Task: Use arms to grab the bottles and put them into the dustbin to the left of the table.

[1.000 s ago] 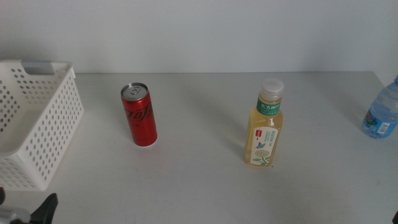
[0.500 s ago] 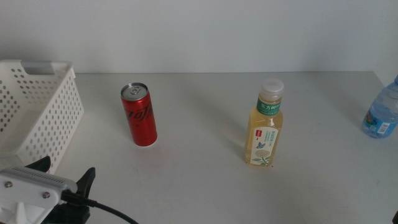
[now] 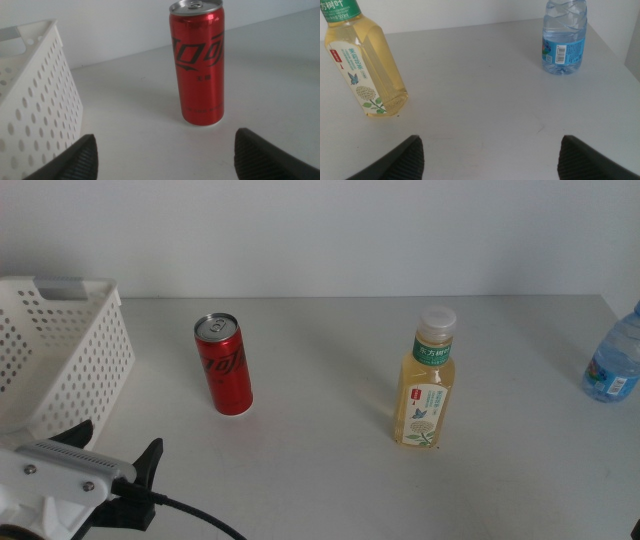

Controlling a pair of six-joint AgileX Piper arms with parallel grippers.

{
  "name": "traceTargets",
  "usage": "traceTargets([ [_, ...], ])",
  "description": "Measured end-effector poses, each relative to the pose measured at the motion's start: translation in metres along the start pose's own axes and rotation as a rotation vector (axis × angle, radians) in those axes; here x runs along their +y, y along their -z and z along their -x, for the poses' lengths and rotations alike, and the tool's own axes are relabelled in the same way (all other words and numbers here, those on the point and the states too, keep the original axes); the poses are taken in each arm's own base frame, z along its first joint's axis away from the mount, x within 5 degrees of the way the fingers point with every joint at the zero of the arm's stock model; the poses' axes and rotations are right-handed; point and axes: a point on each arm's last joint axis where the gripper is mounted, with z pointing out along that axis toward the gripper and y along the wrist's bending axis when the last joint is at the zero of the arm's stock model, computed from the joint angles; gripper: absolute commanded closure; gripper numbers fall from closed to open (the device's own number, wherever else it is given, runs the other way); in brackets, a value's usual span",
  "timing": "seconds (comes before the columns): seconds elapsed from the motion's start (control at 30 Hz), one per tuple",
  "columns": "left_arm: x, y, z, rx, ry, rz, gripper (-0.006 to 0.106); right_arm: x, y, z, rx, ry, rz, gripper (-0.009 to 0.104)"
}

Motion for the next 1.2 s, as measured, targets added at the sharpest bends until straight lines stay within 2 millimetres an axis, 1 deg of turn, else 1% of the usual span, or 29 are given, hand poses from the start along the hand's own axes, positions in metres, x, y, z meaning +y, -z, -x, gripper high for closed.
traceTargets([
  [0.53, -0.004, 0.000, 0.001, -0.008, 0.031, -0.041, 0.007, 0.000, 0.000, 0.000, 0.000, 0.000, 0.000, 0.022],
  [0.6, -0.004, -0.004, 0.004, -0.020, 0.033, -0.040, 0.007, 0.000, 0.000, 0.000, 0.000, 0.000, 0.000, 0.022],
  [0.73, -0.005, -0.023, 0.021, -0.058, 0.041, -0.058, 0.007, 0.000, 0.000, 0.000, 0.000, 0.000, 0.000, 0.022],
  [0.87, -0.006, -0.046, 0.034, -0.022, 0.025, -0.084, 0.007, 0.000, 0.000, 0.000, 0.000, 0.000, 0.000, 0.022],
  [0.93, -0.007, -0.059, 0.038, -0.005, 0.022, -0.090, 0.007, 0.000, 0.000, 0.000, 0.000, 0.000, 0.000, 0.022],
  [1.2, -0.014, -0.100, 0.027, 0.050, 0.056, -0.144, 0.007, 0.000, 0.000, 0.000, 0.000, 0.000, 0.000, 0.022],
])
